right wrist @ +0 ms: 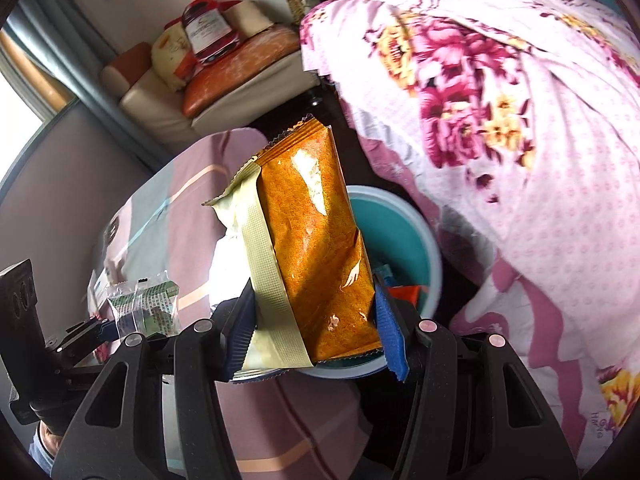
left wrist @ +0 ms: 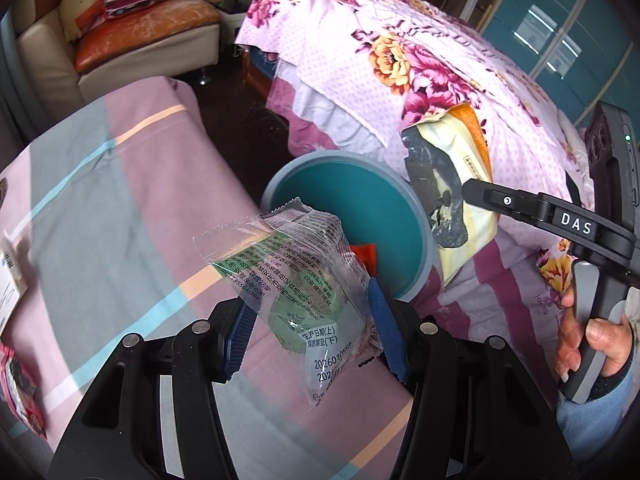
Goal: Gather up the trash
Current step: 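Carry the snack bag and clear bag with both grippers over the bin, then open both grippers to drop the snack bag and clear bag into the bin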
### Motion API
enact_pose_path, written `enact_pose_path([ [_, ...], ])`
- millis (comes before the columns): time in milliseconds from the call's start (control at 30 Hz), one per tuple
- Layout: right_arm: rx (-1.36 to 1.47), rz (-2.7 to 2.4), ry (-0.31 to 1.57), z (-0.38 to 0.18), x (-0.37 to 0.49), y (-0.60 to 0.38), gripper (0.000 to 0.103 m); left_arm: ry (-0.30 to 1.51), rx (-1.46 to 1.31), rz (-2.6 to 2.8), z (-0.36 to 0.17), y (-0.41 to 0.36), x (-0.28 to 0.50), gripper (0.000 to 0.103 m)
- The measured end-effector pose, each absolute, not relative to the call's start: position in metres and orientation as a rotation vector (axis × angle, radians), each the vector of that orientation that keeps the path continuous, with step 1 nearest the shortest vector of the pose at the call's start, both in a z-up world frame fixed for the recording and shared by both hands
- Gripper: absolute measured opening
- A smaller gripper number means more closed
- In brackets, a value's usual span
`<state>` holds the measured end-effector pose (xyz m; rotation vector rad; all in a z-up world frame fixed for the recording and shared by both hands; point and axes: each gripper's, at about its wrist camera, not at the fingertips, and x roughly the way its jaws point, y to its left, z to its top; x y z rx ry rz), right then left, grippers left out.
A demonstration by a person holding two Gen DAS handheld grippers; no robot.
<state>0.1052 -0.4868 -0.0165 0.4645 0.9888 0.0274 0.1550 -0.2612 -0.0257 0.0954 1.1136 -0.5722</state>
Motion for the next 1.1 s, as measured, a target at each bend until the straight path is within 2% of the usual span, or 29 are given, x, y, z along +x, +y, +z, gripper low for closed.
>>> enact_pose_path([
  [667, 0.485, -0.025, 1.007, -0.031, 0.124, -0.518, 0.052, 1.180, 0.149, -0.615, -0.061, -0.316, 0.188, 0.060],
  [767, 0.487, -0.032, 1.012, -0.033, 0.126, -0.518, 0.052, 1.195, 0.146, -0.615, -0.065, -0.318, 0.192, 0.070],
  [800, 0.486, -0.034, 1.015, -0.034, 0.127, -0.518, 0.052, 1.200, 0.141, -0.609, -0.066, -0.317, 0.193, 0.080],
  [833, 0.485, -0.035, 1.016, -0.034, 0.127, -0.518, 0.052, 1.194, 0.135, -0.603, -0.066, -0.316, 0.193, 0.084],
  [1100, 0.465, -0.037, 1.035, -0.038, 0.134, -0.511, 0.052, 1.211, 0.100, -0.581, -0.072, -0.302, 0.192, 0.088],
])
